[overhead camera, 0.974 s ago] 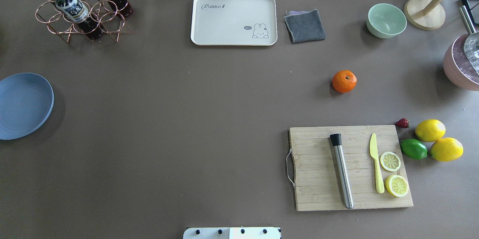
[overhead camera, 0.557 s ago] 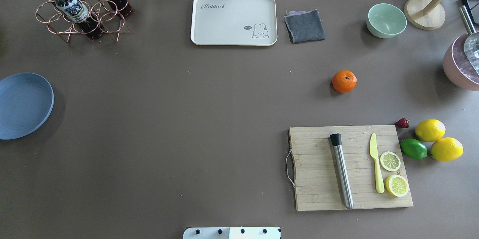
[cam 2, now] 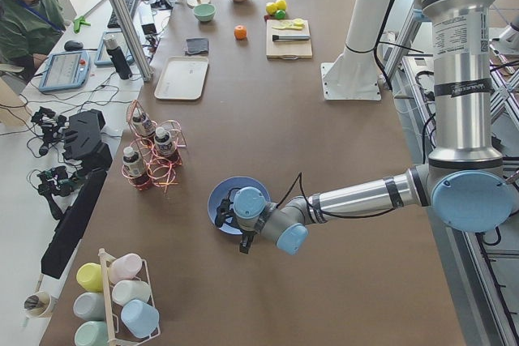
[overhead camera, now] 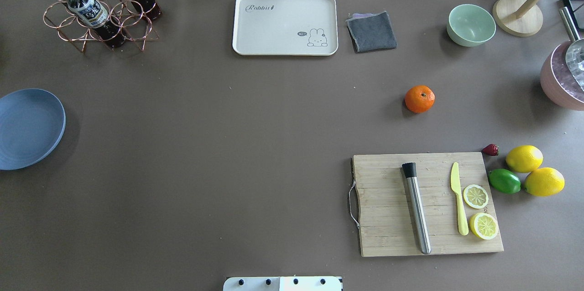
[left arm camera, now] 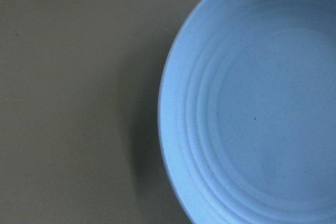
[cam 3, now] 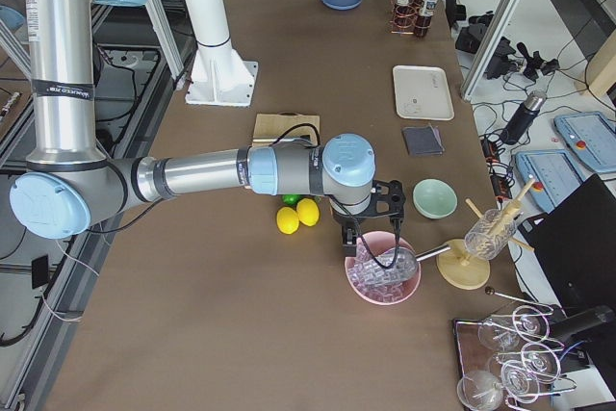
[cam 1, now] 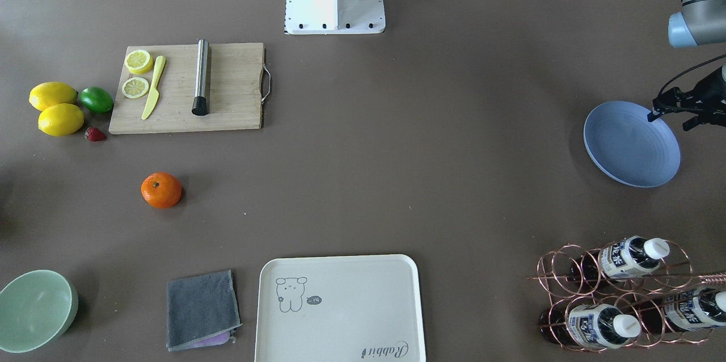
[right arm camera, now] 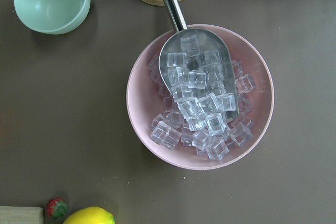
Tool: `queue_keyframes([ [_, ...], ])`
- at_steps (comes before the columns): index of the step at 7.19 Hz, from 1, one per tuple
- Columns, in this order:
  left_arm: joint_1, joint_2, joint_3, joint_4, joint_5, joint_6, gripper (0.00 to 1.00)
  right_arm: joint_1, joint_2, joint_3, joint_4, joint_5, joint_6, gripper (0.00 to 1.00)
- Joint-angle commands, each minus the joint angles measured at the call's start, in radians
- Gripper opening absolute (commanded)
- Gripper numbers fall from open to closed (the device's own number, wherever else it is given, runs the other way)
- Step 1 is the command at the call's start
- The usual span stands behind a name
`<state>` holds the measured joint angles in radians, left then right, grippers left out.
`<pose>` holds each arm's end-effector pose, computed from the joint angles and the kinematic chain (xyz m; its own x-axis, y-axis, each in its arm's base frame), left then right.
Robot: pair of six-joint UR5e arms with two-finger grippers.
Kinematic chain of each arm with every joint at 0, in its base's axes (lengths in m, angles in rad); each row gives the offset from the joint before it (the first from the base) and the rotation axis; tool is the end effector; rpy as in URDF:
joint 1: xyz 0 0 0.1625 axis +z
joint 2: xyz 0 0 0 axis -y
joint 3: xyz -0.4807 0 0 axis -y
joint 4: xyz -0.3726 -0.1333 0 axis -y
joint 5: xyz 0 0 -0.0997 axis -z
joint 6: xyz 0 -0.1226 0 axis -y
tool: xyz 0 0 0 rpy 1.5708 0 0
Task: Pick orange to plate
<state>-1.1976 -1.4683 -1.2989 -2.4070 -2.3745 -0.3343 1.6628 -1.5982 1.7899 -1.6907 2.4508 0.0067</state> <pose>0.1129 -0.4120 0.8087 0.6071 0.2477 -0.7550 -0.1347 0.9685 0.2094 0.0807 -0.4521 0.6428 0.6389 0.0101 0.7692 -0.0959 0.9932 0.0666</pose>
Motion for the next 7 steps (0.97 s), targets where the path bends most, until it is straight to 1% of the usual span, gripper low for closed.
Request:
queue_keyframes([
  [1,0.012,-0.024,0.023,0.000,0.001,0.000,0.98,0.000,-0.003,0.002,0.000,0.000,-0.001,1.00],
  [2,0.012,-0.038,0.039,0.000,0.001,-0.003,0.61,0.000,-0.006,0.006,-0.001,0.000,-0.001,1.00],
  [3,0.012,-0.040,0.044,0.000,0.003,-0.021,0.01,0.000,-0.008,0.006,-0.001,0.000,-0.001,1.00],
  [5,0.010,-0.040,0.030,0.000,-0.002,-0.049,0.00,0.000,-0.008,0.006,0.000,0.000,-0.001,1.00],
  [7,0.006,-0.046,0.029,-0.003,-0.008,-0.139,0.00,0.000,-0.009,0.008,0.000,0.000,-0.001,1.00],
])
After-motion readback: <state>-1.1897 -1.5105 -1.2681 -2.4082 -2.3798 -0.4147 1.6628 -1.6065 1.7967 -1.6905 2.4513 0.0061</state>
